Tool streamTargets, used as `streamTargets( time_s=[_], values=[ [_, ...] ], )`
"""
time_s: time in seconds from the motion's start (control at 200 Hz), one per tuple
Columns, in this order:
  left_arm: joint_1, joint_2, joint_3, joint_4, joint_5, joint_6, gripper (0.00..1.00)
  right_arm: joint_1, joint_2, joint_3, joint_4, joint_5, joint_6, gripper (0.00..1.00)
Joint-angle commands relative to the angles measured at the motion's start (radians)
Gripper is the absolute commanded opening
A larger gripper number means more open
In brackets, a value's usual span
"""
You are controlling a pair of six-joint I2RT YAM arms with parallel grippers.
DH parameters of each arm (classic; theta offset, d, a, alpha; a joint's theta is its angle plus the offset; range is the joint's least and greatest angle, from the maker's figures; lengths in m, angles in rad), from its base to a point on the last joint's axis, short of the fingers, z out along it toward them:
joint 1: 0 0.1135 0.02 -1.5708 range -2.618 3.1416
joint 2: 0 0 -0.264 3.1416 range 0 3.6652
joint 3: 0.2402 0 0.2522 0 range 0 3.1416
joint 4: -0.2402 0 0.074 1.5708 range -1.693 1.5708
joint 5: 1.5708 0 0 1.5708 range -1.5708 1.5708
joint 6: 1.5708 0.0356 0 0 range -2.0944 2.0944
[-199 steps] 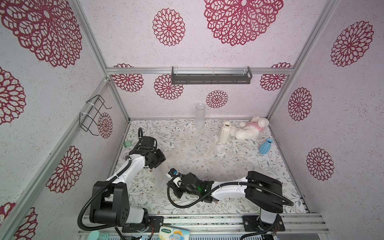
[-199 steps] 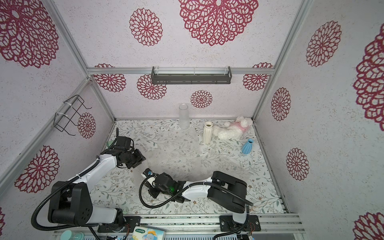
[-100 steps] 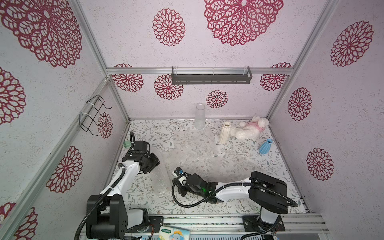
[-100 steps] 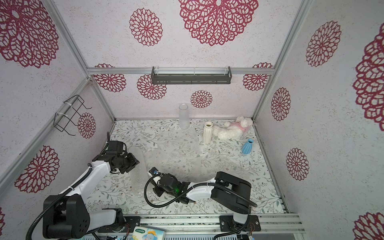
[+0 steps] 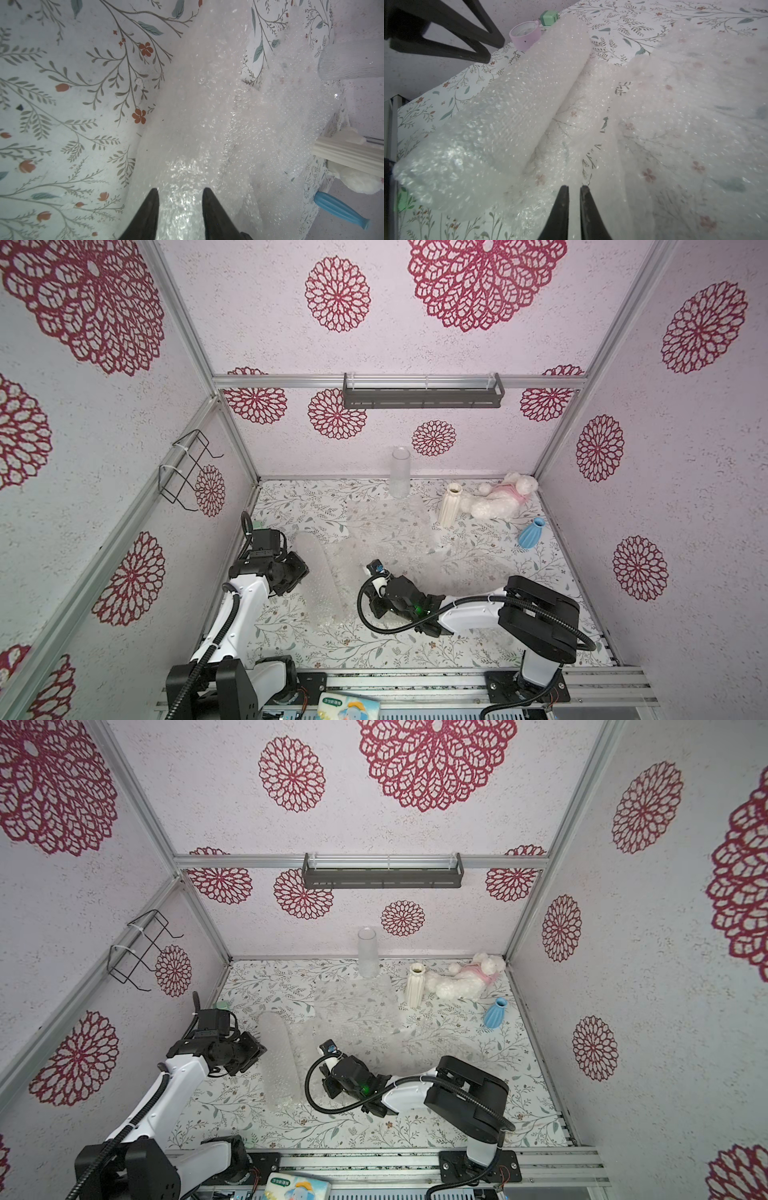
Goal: Unwrap the vase from the bubble wrap
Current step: Unwrap the bubble wrap at the center of the board.
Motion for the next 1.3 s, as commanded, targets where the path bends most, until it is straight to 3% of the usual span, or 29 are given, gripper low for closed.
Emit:
streamTargets(
  time_s=[0.0,0.24,0.56,0.976,1.296],
  values=[
    [-0.048,0.002,0.074,-0.017,-0.024,0.001,0.39,-0.016,-0.034,-0.007,0.019,0.008,0.046,0.15],
    [-0.247,0.138,0.182,0.019,-0.09,-0.036,0.4,-0.033,-0.043,-0.033,0.015,0.024,0.067,0.15],
    [-0.409,0.35,0.227,0.078,-0.121,-0.058,0.4,-0.036,-0.063,-0.088,0.019,0.051,0.081,0.15],
    [-0.41,0.319,0.139,0.047,-0.177,-0.049,0.39,-0.033,-0.039,-0.083,0.019,0.042,0.064,0.14],
    [-0.279,0.165,0.074,-0.037,-0.172,0.001,0.39,-0.031,-0.031,-0.076,0.017,0.045,0.059,0.14]
  ],
)
